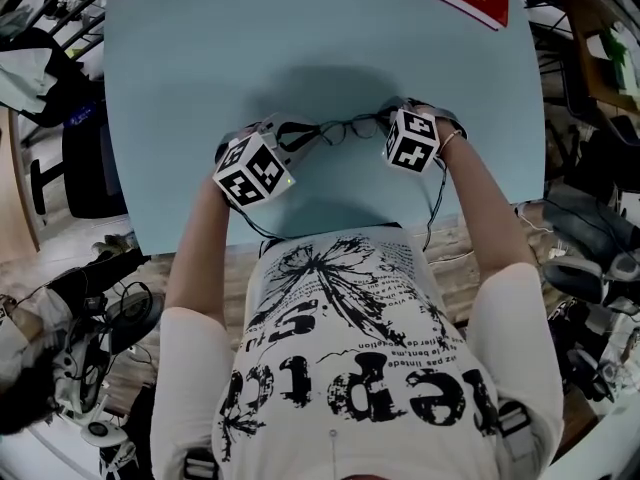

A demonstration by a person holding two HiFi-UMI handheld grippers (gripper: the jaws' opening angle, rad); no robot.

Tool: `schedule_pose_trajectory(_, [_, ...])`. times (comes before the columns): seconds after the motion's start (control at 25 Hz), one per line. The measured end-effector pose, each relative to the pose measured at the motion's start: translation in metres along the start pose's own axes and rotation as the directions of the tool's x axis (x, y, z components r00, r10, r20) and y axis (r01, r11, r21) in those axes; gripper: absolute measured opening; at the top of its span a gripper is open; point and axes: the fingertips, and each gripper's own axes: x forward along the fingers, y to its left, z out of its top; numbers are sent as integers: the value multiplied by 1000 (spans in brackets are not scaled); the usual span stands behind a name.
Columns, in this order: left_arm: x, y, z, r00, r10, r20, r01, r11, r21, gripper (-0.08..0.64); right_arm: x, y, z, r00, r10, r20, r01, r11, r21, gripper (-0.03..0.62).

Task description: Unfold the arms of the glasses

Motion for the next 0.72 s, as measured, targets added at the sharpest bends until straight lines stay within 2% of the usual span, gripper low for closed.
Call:
schedule_pose_trajectory(0.12, [-1, -1, -2, 1000, 1, 20, -1, 1000, -2, 28, -1, 2, -1, 999, -21, -26, 21, 999, 27, 54])
schedule_pose_trajectory(0.2, [-2, -2, -3, 1000, -2, 27, 2, 1000, 3, 28, -5, 5, 0, 999, -30, -36, 31, 999, 15, 95])
schedule_pose_trajectory(0.32, [-1, -5, -4, 999, -10, 32, 10, 1000, 9, 28, -13, 10, 13, 999, -39, -7, 39, 999, -4, 118])
schedule_pose_trajectory(0.52, [2, -9, -4, 999, -27, 22, 27, 1000, 15, 28, -15, 26, 58, 998, 6, 64, 2, 993, -115, 118])
schedule_pose_trajectory(0.72, [3, -9, -1, 999, -37, 13, 37, 999, 24, 28, 1, 34, 82, 999, 31, 42, -21, 972, -235, 114])
